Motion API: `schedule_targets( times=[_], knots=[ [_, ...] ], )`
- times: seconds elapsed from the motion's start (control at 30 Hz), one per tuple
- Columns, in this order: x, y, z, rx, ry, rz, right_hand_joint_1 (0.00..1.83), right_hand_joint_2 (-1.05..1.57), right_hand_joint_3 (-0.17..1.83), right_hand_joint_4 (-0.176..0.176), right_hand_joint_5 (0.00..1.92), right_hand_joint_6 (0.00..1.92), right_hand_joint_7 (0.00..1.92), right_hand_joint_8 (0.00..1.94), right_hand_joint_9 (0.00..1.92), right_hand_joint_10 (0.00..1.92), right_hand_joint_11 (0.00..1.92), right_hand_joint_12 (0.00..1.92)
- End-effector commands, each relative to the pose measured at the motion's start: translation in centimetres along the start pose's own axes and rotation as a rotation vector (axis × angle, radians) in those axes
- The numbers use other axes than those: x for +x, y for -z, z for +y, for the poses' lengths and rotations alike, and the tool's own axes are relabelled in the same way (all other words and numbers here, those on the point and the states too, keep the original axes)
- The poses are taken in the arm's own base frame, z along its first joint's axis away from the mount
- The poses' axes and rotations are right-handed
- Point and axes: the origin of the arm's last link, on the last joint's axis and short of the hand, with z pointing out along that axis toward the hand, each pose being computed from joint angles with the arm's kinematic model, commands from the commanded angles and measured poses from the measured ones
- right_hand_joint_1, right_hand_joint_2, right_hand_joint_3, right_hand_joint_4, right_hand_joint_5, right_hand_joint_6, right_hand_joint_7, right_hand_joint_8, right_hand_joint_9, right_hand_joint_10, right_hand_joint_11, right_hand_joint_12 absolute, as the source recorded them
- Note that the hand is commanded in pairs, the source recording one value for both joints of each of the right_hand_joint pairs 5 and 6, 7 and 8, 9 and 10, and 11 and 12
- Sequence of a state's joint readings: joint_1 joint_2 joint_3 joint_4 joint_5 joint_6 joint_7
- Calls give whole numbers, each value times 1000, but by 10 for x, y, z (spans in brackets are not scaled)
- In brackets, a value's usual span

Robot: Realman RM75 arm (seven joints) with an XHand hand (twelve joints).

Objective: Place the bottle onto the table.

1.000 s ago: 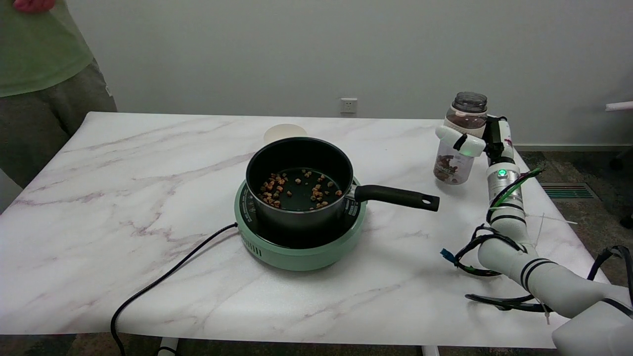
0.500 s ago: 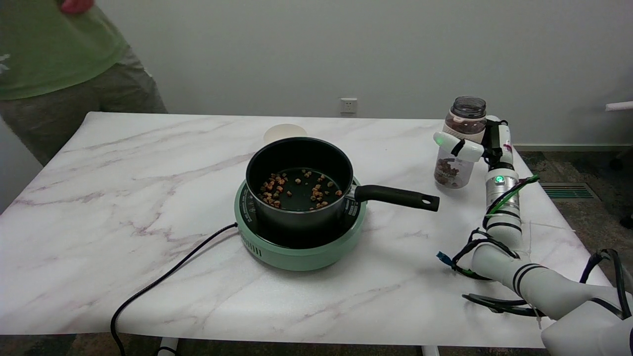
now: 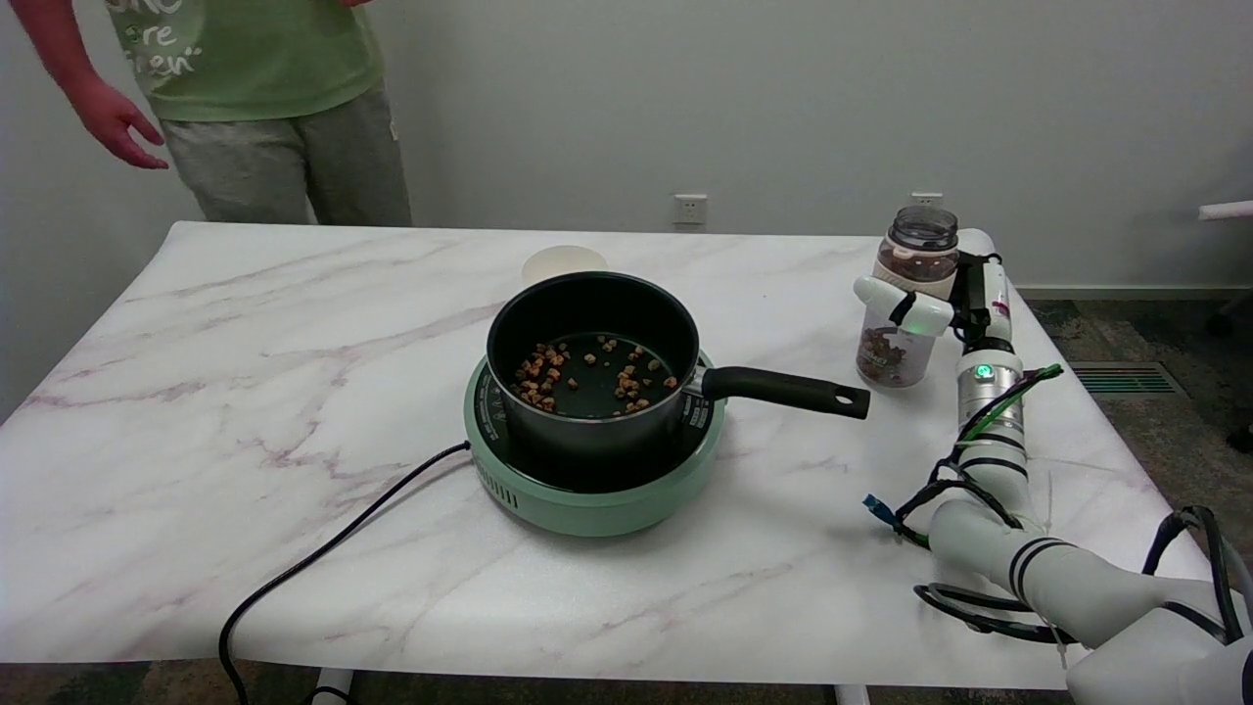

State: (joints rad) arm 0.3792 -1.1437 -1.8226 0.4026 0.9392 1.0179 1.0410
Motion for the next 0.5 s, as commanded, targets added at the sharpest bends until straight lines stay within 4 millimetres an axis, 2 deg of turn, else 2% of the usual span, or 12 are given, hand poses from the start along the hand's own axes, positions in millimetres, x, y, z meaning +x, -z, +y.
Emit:
schedule_targets(
  times=[0.03, 0.23, 0.37, 0.5],
  knots=[
    [-2, 12, 7, -13, -1, -5, 1136, 1425, 448, 0, 1696, 1696, 1630, 1630, 1607, 1607, 1375, 1375],
    [-1, 11, 7, -13, 0, -3, 1180, 1236, 543, 0, 1566, 1566, 1584, 1584, 1565, 1565, 1341, 1341],
    [0, 11, 7, -10, -1, 3, 1207, 918, 749, 0, 1368, 1368, 1522, 1522, 1506, 1506, 1312, 1312],
    [0, 12, 6, -6, 0, 5, 1208, 669, 874, 0, 1222, 1222, 1476, 1476, 1449, 1449, 1285, 1285]
  ],
)
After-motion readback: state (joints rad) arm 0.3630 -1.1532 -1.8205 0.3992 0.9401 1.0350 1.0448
